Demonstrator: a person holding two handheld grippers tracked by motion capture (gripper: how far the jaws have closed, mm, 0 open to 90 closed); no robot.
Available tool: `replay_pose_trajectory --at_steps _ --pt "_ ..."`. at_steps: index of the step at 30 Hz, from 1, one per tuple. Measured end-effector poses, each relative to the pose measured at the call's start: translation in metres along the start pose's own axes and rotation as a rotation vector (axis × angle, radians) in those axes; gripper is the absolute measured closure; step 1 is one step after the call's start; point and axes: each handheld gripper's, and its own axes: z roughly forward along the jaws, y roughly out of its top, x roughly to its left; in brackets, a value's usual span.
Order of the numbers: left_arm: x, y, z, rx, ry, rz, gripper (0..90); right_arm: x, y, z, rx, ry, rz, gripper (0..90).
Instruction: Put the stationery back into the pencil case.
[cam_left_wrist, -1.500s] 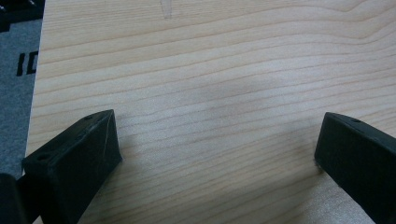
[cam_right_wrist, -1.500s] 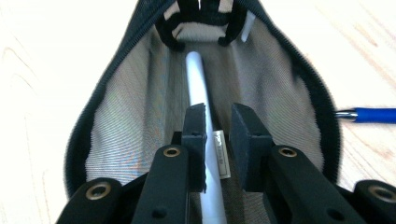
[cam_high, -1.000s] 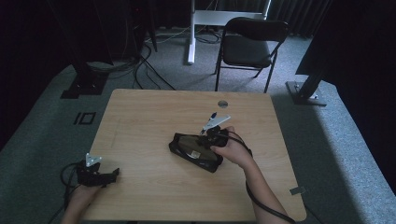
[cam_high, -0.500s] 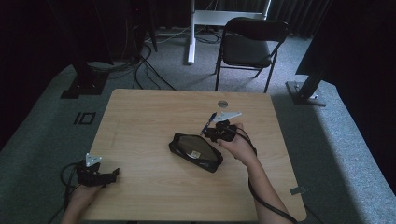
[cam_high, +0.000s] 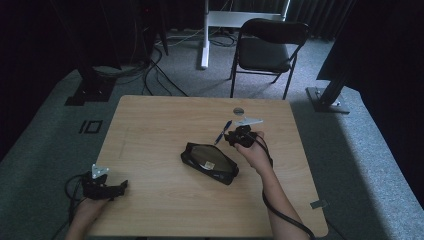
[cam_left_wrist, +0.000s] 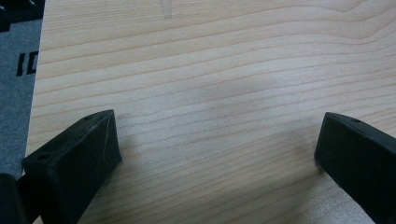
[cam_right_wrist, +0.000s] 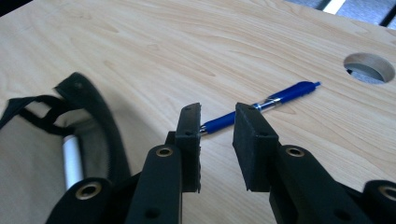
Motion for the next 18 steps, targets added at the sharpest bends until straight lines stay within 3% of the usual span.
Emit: replay_pose_trajectory --at_steps 9,18 --pt "0.000 0.000 0.000 0.000 0.000 0.000 0.1 -0.011 -0.005 0.016 -0.006 -0.047 0.089 69.1" --pt "0.000 0.000 0.000 0.000 0.000 0.000 0.1 -0.017 -0.007 0.029 0.012 -0.069 0.121 67.9"
